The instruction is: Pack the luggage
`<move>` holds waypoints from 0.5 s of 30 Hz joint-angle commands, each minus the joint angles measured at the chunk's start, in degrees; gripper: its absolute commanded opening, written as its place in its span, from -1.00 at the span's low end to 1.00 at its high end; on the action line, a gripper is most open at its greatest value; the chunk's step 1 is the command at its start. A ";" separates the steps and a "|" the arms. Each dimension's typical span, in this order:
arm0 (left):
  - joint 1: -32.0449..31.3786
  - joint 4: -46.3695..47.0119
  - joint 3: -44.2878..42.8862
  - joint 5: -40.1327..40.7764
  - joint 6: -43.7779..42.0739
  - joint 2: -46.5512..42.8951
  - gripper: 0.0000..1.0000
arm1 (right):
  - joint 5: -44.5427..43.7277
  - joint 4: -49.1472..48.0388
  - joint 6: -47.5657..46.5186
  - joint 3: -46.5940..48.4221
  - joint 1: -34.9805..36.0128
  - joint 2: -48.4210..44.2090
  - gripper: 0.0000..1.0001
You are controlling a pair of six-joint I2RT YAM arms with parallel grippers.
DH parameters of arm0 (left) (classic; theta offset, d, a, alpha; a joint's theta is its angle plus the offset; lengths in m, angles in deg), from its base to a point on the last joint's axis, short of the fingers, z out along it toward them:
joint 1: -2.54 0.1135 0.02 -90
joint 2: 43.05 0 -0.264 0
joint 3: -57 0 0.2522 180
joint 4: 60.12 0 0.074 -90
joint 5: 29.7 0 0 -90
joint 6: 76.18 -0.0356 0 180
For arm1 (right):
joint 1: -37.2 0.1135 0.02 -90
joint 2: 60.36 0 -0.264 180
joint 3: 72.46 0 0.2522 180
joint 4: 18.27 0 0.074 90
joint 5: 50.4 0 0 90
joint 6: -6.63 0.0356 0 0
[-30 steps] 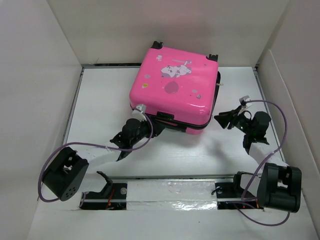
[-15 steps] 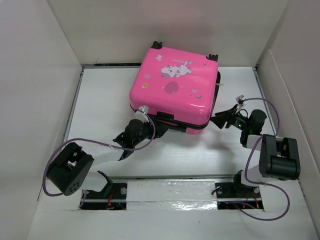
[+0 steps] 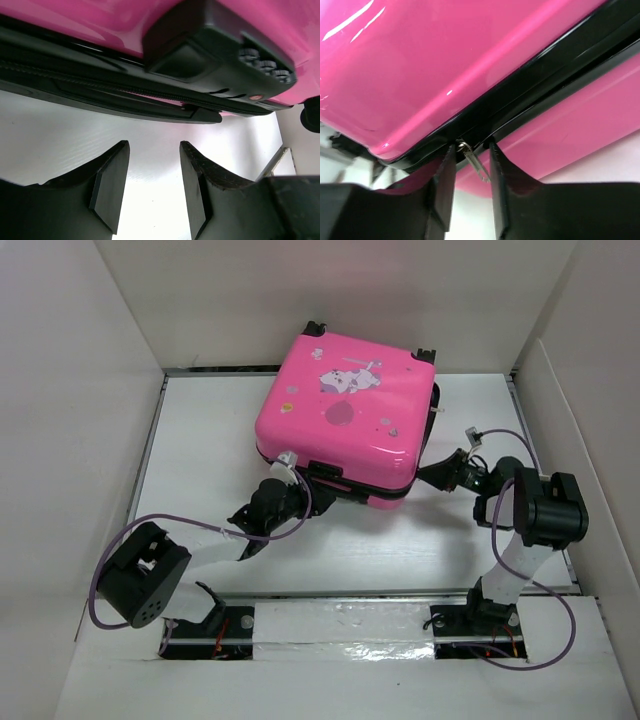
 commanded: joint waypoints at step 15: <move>-3.80 4.91 -5.63 2.07 0.72 3.82 -0.17 | -3.92 -27.35 2.66 -8.58 3.64 -2.17 -1.00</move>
